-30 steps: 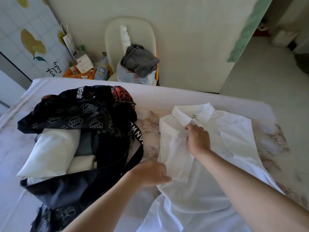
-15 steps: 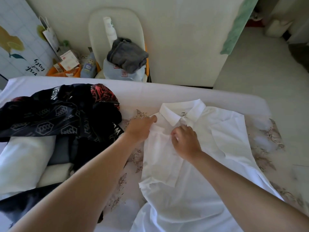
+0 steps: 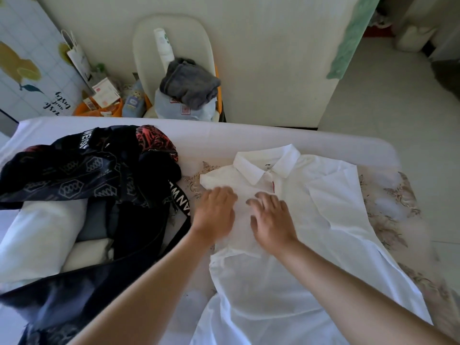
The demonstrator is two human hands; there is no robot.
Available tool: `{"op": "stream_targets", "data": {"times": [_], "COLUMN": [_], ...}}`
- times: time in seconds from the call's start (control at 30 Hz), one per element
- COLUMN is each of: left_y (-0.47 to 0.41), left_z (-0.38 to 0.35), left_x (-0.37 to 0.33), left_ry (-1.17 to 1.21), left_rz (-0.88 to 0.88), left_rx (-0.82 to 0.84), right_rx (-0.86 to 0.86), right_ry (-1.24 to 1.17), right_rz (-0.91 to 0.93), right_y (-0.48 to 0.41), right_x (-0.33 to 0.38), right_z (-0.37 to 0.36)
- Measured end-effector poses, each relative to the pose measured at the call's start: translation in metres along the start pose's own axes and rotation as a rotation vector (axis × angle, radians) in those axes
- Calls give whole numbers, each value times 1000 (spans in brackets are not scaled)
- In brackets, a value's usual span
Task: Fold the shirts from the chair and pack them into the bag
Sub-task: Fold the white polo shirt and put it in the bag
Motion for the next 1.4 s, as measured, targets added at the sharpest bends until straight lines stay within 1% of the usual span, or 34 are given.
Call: {"op": "stream_targets", "data": {"times": [0.03,0.07,0.1,0.17,0.27,0.3,0.37,0.4,0.47,0.57,0.63,0.7,0.77,0.8,0.87,0.93,0.97,1.0,1.07,1.1,1.13,1.23,1.3,1.37,1.4], "left_y": [16,31,44,59,64,65,67,67,57,25,1,-14,-14,-7,20,59,81,102,148,170,190,234,246,253,256], "left_z": [-12,-22,-31,-38,-26,-23,-27,-34,-44,-51,-48,-41,-36,-32,-15,-1,6,11,11,4,-3,-23,-23,-12,-6], "left_x": [-3,-2,2,8,-9,-19,-36,-38,-29,-1,14,20,17,13,-4,-19,-23,-24,-18,-12,-4,14,16,11,8], "left_ry": [-11,-31,-50,-79,5,44,57,36,-6,-50,-77,-124,-143,-135,-52,87,138,174,204,193,163,25,-5,-39,-85], "left_rz": [-5,27,71,134,242,274,305,291,217,137,108,87,105,110,74,-29,-51,-53,-14,3,7,-59,-33,41,64], "left_rx": [81,158,201,201,144,152,262,303,321,343,399,421,380,317,110,-100,-176,-227,-266,-242,-176,117,255,311,295], "right_rx": [66,127,167,180,166,177,228,258,297,309,323,299,241,224,218,204,201,208,233,260,295,328,338,389,425], "right_ry": [9,16,22,57,122,137,150,136,103,73,42,32,41,49,49,34,30,29,38,47,64,128,175,230,250], "right_rz": [-26,-62,-91,-118,-238,-296,-397,-425,-435,-394,-355,-314,-283,-268,-222,-155,-120,-90,-49,-46,-49,-44,-62,-126,-174], "right_y": [12,24,35,54,71,75,81,82,78,62,54,51,58,65,83,103,113,122,141,151,160,180,186,188,191], "right_x": [2,2,1,-1,-9,-13,-25,-30,-39,-46,-51,-55,-54,-51,-39,-23,-14,-3,19,29,37,38,30,25,22], "right_z": [-7,-13,-18,-19,-12,-10,-10,-11,-14,-13,-11,-7,-2,0,1,0,0,0,-3,-5,-5,-2,4,9,8]}}
Point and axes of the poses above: each hand's wrist, its own y-axis away from the middle knuckle, its own z-axis out of the back of the hand, x = y × z, the point moved 3 cm from there along -y, towards the middle knuckle, and after that the axes turned 6 degrees about -x, right-handed, at the moved point
